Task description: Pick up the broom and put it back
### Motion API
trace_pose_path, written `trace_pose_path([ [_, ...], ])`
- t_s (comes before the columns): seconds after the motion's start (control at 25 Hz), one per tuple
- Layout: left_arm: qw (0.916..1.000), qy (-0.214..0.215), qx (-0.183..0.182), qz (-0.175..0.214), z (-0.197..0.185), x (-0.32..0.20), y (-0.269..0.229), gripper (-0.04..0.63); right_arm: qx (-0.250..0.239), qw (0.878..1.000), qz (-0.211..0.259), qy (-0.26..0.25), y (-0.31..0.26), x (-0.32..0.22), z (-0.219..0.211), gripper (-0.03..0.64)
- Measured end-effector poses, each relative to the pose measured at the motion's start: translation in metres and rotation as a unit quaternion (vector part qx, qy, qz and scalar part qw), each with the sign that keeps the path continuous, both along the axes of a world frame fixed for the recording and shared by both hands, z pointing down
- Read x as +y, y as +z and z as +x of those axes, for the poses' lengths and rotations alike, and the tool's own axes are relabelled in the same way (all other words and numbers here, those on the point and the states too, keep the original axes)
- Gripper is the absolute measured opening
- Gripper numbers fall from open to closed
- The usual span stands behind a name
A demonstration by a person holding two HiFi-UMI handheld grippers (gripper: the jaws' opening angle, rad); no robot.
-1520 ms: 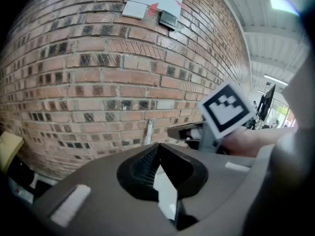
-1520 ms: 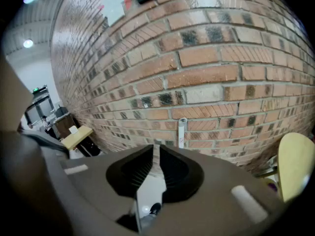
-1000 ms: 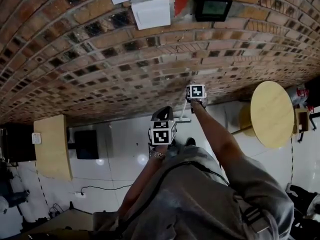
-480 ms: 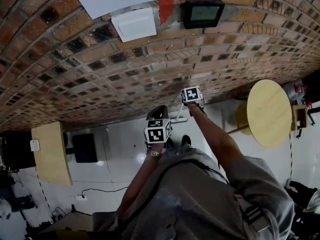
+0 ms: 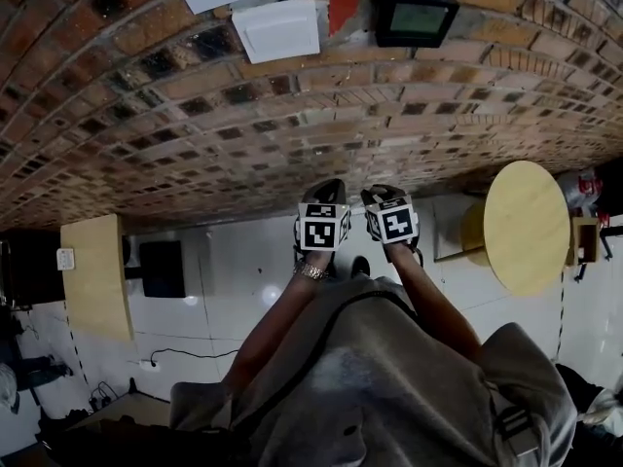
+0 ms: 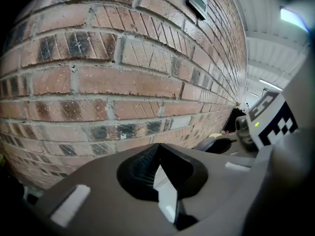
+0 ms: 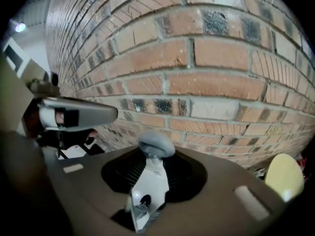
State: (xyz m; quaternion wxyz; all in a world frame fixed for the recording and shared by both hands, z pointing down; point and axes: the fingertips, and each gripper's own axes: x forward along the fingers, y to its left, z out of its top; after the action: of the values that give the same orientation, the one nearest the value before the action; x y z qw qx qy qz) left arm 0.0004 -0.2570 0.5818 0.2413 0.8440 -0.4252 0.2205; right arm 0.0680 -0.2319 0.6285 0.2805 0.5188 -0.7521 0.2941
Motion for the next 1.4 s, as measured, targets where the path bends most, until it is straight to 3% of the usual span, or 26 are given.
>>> trace_pose_path([
  [0.2,1.0000,0.003,0.002,0.006,0.009,-0.006,-0.007,0.002,-0.022,1.000,0.005,0.013,-0.025,-0.001,0.005,0.101],
  [0.32,0.9998,-0.007,0.015,0.009,0.009,-0.010,-0.011,0.003,-0.034,0.999,0.000,0.008,-0.026,0.000,0.000,0.101],
  [0.64,0.9999,-0.008,0.007,0.007,0.010,-0.012,-0.008,0.005,-0.041,0.999,-0.016,-0.010,-0.018,0.005,-0.007,0.101],
  [1.0,0.9994,-0.033,0.002,-0.007,-0.008,0.005,0.001,0.005,0.017,0.994,-0.110,-0.022,0.130,-0.014,0.007,0.100],
  [1.24,0.9965,-0.079,-0.020,-0.020,-0.044,0.019,0.016,0.005,0.028,0.999,-0.033,-0.019,0.139,-0.080,0.015,0.100],
  [1.4,0.9941,-0.098,-0.030,-0.036,-0.056,0.033,0.026,0.005,0.025,0.999,-0.036,0.017,0.146,-0.101,0.034,0.098],
])
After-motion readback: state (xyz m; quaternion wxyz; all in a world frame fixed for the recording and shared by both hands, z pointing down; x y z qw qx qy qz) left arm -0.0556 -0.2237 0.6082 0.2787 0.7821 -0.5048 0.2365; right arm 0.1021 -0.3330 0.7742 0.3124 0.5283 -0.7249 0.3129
